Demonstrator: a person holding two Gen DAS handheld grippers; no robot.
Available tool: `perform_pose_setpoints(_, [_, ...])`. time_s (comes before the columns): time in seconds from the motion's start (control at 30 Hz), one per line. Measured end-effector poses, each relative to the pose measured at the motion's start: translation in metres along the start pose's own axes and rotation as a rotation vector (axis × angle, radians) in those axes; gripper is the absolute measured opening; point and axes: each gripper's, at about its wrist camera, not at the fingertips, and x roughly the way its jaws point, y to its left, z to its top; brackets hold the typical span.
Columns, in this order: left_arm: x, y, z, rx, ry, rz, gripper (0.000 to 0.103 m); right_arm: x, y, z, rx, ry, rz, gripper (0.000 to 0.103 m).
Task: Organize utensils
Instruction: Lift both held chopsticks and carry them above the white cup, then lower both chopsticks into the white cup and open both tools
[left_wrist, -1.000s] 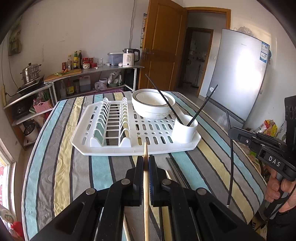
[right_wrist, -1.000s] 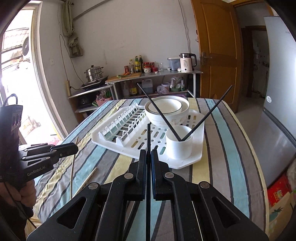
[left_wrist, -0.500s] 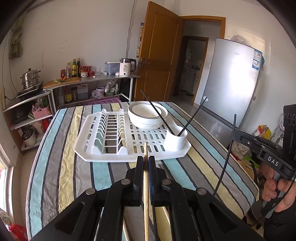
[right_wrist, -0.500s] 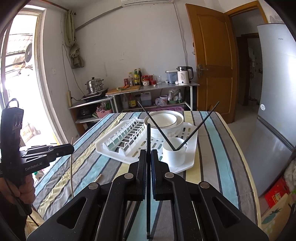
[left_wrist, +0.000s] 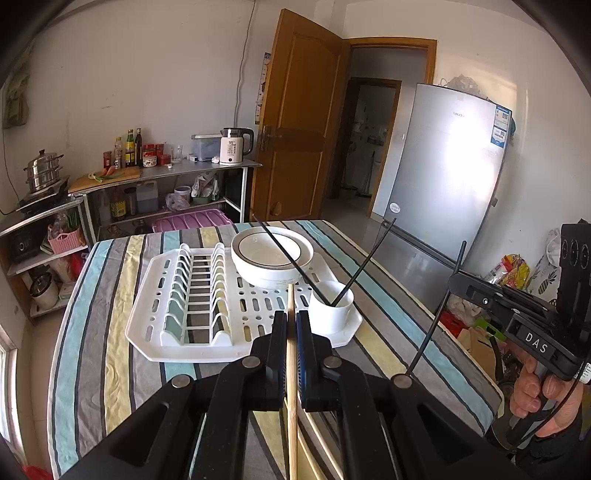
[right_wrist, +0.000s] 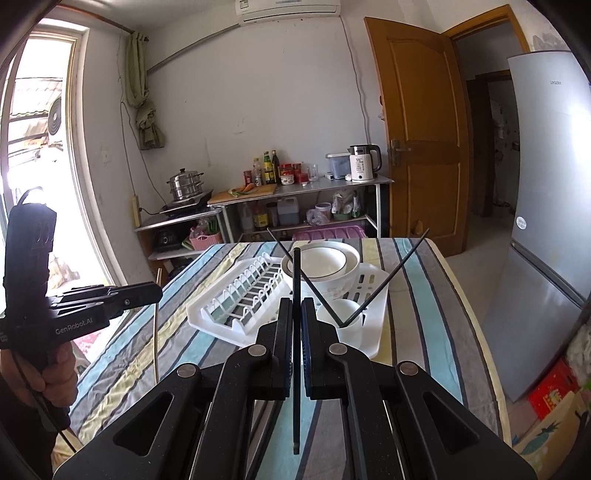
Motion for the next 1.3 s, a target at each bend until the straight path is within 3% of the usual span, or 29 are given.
perform_pose_setpoints(0.6, [0.085,-0.028,0.094,-0.019,-0.007,-0.086,0.004,0.024,-0.026,0.059,0.031,-0.057,-0.011,0.004])
perform_pose_setpoints(0.9, [0.121,-0.034,0.139,-0.042,-0.058,-0.120,0.004,0.043,-0.044,0.090,0.053,-0.100,-0.025,0.004])
perform_pose_setpoints(1.3, [0.177,-0.026,0.151,-0.052,-0.081,-0.121,0.004,0.080,-0.069,0.096,0.089,-0.091,-0.036,0.004])
